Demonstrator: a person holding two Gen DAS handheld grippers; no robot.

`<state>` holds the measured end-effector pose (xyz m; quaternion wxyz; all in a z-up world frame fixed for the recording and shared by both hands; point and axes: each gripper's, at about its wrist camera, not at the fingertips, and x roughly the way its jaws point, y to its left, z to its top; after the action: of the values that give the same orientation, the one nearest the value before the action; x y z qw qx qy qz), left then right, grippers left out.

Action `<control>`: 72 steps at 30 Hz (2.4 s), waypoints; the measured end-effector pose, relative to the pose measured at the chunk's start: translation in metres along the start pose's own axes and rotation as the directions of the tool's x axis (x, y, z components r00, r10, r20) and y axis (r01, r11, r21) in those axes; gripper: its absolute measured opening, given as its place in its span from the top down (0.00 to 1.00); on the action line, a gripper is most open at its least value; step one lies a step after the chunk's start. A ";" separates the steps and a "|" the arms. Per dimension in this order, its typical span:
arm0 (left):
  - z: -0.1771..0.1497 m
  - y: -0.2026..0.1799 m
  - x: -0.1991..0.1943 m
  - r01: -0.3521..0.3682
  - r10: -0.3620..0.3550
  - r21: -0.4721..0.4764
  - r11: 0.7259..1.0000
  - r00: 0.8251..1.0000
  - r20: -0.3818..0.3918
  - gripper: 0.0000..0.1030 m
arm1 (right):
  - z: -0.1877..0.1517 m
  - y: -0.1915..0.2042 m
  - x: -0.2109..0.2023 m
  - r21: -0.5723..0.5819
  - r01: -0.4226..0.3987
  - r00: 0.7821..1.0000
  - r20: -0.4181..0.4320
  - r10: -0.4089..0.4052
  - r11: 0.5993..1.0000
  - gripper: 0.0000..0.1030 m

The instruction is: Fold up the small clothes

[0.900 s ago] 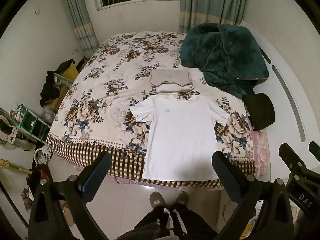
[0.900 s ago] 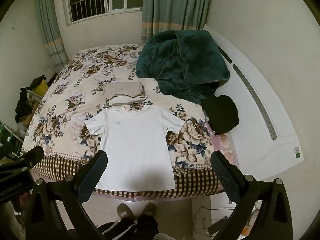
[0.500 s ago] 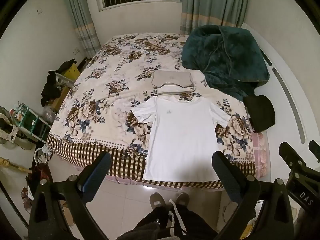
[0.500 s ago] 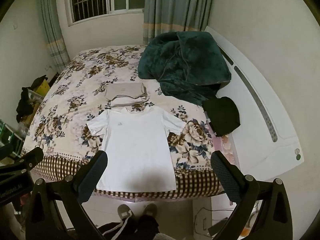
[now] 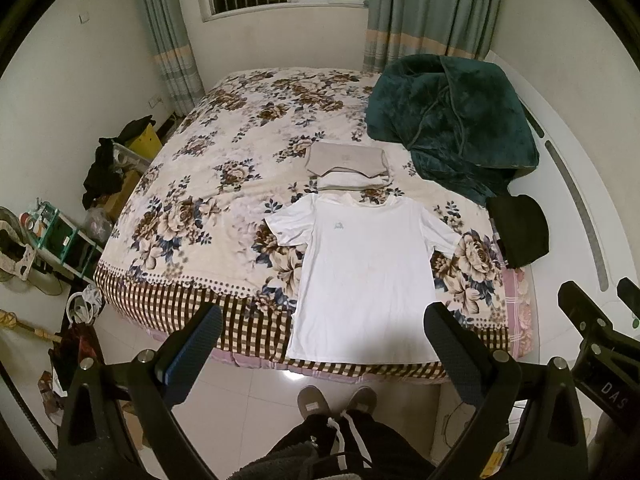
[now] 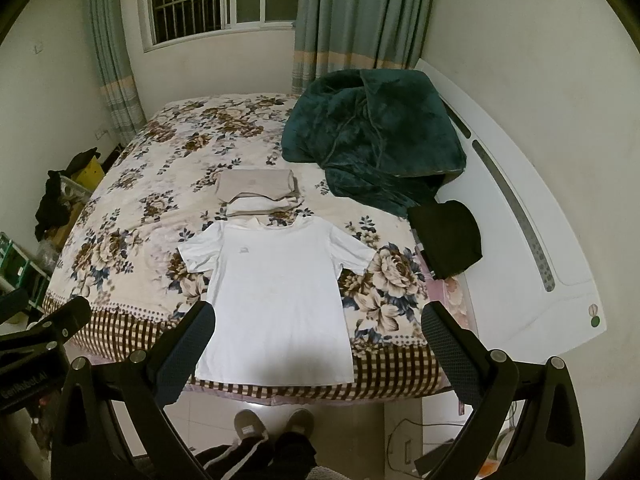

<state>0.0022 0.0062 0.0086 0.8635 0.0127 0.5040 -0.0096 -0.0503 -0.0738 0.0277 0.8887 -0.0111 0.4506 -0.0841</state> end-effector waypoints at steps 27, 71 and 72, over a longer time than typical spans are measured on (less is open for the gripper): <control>0.001 0.004 -0.002 0.011 -0.011 -0.009 1.000 1.000 0.010 0.00 | 0.004 0.010 -0.008 -0.013 0.000 1.000 0.010 0.000 1.000 0.00; 0.020 -0.004 -0.003 0.011 -0.010 -0.017 1.000 1.000 0.030 0.00 | 0.008 0.018 -0.006 -0.019 -0.016 1.000 0.022 0.017 1.000 0.00; 0.025 -0.005 0.004 0.003 -0.002 -0.013 1.000 0.999 0.039 0.00 | 0.012 0.020 -0.004 -0.016 -0.013 1.000 0.021 0.013 1.000 0.00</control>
<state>0.0253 0.0001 0.0171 0.8733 0.0063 0.4870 -0.0076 -0.0404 -0.0540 0.0365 0.8937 -0.0159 0.4420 -0.0746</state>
